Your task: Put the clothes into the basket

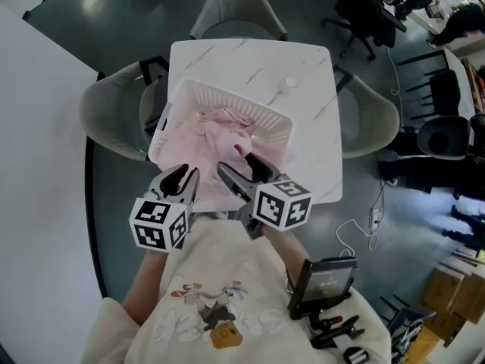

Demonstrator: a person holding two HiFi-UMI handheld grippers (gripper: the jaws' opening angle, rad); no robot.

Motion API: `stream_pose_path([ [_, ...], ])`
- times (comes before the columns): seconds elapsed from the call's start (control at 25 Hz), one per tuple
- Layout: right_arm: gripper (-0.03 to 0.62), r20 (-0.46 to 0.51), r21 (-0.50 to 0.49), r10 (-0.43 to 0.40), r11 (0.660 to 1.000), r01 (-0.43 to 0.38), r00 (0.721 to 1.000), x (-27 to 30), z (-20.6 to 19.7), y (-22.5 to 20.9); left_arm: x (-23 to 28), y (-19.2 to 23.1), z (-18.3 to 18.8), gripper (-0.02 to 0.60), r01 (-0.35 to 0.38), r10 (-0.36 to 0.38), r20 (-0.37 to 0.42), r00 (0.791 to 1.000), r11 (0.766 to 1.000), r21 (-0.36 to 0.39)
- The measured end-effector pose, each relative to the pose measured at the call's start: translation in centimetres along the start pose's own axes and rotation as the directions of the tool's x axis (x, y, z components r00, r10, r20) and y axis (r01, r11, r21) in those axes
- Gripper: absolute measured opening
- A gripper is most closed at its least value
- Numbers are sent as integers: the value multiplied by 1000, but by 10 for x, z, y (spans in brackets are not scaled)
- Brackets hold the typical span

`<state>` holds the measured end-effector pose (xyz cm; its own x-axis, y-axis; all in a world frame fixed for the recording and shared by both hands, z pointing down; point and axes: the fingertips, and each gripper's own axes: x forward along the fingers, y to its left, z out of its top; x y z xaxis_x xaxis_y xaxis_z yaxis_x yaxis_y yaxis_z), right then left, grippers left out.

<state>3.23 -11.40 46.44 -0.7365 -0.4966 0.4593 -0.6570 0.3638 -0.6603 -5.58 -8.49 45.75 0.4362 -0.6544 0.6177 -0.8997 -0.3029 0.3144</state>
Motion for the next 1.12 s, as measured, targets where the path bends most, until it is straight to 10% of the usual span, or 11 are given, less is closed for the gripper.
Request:
stream_pose_path([
  [0.24, 341, -90, -316, 1, 948, -30, 996, -12, -22, 28, -19, 12, -31, 98, 0, 0, -39, 999, 1000, 6],
  [0.48, 341, -349, -559, -54, 813, -161, 936, 5, -91, 32, -29, 19, -58, 97, -15, 11, -74, 997, 999, -40],
  [0.76, 250, -355, -793, -269, 593, -136, 896, 30, -129, 9, -34, 23, -66, 97, -22, 17, -64, 998, 997, -79],
  [0.88, 89, -320, -815, -290, 570, -106, 902, 31, -123, 4, -33, 21, -67, 97, -16, 11, -64, 998, 997, -81],
  [1.12, 54, -326, -814, -255, 566, -133, 910, 27, -117, 11, -31, 19, -66, 98, -5, 1, -59, 998, 997, -80],
])
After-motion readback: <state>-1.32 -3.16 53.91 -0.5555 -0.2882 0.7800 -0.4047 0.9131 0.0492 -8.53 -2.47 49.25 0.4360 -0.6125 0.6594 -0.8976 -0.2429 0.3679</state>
